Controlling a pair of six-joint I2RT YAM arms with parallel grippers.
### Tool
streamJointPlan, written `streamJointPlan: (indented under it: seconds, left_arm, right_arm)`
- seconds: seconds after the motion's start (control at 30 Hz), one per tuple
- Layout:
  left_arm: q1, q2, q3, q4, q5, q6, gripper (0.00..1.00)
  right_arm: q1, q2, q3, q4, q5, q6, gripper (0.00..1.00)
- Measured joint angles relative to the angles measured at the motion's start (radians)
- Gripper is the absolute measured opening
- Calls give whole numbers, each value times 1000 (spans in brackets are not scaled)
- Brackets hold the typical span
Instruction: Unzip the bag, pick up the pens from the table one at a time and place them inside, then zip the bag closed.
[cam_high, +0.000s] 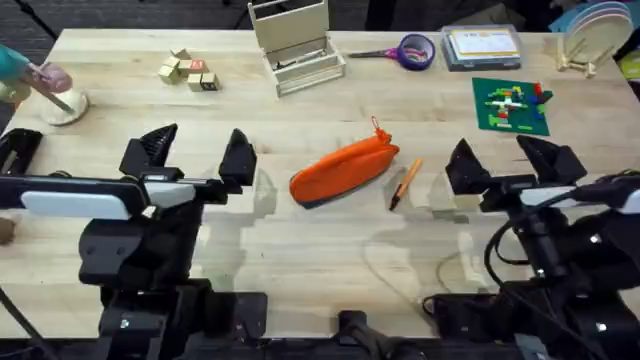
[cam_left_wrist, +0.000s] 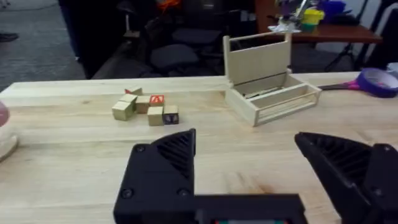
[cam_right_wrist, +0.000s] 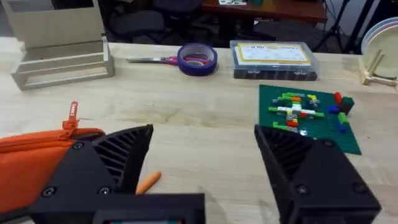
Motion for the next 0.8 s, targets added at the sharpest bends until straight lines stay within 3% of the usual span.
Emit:
streamJointPlan:
  seconds: [0.2, 0.23, 0.47, 0.63, 0.8]
  left_arm:
    - [0, 0, 28, -73, 47, 0, 993]
    - [0, 0, 110, -186, 55, 0, 993]
    - [0, 62, 377, -433, 58, 0, 993]
    - [0, 192, 528, -537, 63, 0, 993]
    - [0, 323, 646, -573, 94, 0, 994]
  right_arm:
    - [0, 0, 67, -143, -19, 0, 996]
    - [0, 2, 139, -262, -29, 0, 995]
    - [0, 85, 400, -444, -38, 0, 995]
    - [0, 219, 574, -604, -40, 0, 996]
    - [0, 357, 718, -704, -41, 0, 996]
